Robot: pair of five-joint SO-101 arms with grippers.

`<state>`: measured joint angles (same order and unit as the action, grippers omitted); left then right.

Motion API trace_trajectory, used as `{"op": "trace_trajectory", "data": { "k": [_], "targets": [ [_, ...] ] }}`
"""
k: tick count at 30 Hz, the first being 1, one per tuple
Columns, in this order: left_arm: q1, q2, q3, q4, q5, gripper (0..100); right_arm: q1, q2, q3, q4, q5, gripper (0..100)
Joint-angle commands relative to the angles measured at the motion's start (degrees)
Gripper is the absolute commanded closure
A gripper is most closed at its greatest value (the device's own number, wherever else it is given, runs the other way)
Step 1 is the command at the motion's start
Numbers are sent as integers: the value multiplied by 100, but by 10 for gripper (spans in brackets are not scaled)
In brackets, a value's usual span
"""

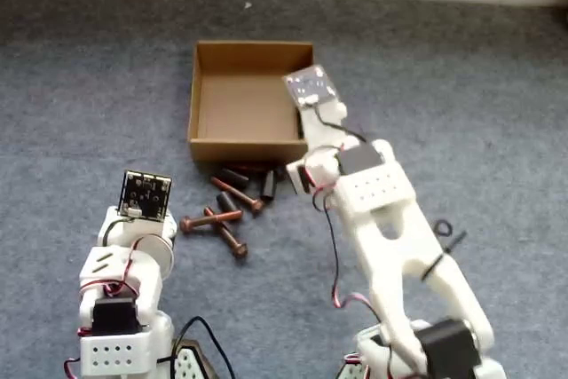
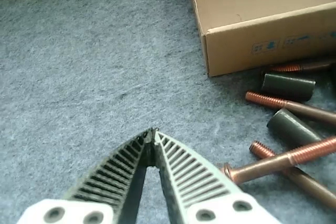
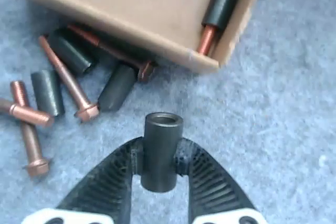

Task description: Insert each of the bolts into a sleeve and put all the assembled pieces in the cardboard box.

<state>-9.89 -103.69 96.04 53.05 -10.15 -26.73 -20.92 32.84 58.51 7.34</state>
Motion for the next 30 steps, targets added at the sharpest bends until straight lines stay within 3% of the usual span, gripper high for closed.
{"op": "trace_trajectory", "data": {
  "k": [1,8,14,19,24,30],
  "targets": [
    [-75,-40,84,-97,-79,993,48,-1086,470,13,-18,994],
    [-48,-40,22,-88,-158,993,57,-2062,1402,-57,-44,994],
    [-40,-4,-418,141,-563,993,84,-2440,2404,-971,-220,994],
    [259,4,-1420,888,-1143,993,637,-2448,2949,-1684,-360,994],
    [585,75,-2079,1178,-1160,993,1024,-2448,3037,-1930,-369,994],
    [936,1666,-2703,1196,-1178,993,1077,-2440,3037,-1938,-369,994]
  ]
}}
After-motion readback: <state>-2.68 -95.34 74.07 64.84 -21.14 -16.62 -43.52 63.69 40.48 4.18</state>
